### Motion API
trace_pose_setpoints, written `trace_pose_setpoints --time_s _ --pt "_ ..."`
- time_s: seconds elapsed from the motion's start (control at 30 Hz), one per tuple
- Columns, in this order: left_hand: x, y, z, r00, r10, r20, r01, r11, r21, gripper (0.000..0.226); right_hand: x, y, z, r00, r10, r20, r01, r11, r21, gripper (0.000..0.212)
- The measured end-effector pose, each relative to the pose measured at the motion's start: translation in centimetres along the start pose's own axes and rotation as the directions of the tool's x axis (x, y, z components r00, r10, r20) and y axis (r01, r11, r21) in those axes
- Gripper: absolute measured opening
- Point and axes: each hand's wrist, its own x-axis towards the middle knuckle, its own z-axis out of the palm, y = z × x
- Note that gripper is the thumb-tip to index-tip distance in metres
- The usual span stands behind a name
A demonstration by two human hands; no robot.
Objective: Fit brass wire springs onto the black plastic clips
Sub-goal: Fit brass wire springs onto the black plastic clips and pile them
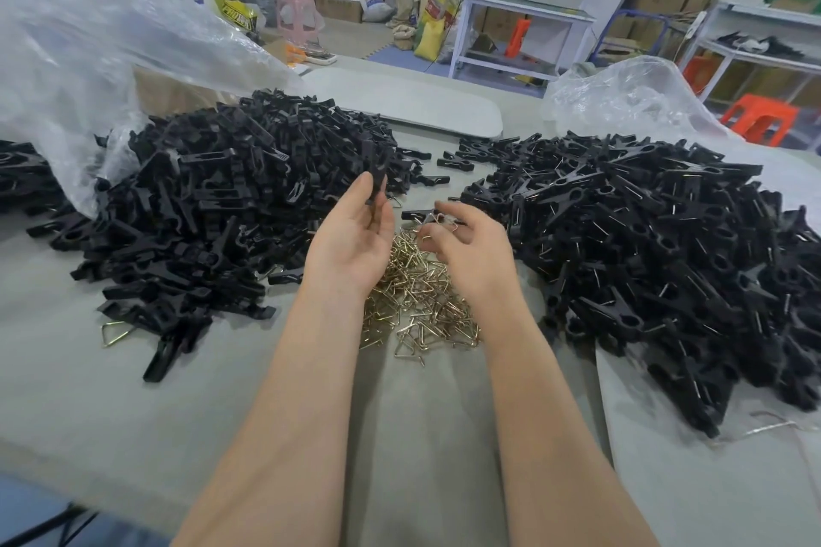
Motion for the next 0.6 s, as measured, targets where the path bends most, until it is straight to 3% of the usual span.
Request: trace_pose_setpoints --time_s 0.13,0.27,0.4,0.5,0.6 --pt "-0.39 -0.09 0.34 0.999 -0.044 0.026 0.045 0.998 -0.032 0.007 0.04 0.04 0.04 0.999 -0.044 0.010 0.045 0.995 -0.092 0.016" --pt "-0.76 -0.02 0.29 0.994 -0.091 0.057 0.095 0.992 -0.081 0.023 0.27 0.20 -0.29 0.993 -0.106 -0.043 0.091 0.958 -0.274 0.011" --pt "-0.65 0.00 0.30 0.993 -0.093 0.077 0.100 0.991 -0.094 0.018 0.09 0.11 -0.43 0.998 -0.029 -0.053 0.018 0.979 -0.203 0.017" --pt "-0.39 -0.15 0.09 0.996 -0.045 0.072 0.045 0.999 0.007 0.015 0.00 -0.06 -0.28 0.998 0.020 -0.059 -0.032 0.976 -0.216 0.015" --pt "-0.09 -0.47 -0.11 0.999 0.025 0.040 -0.032 0.983 0.182 0.023 -0.12 -0.38 -0.31 0.998 -0.020 -0.066 0.004 0.971 -0.239 0.012"
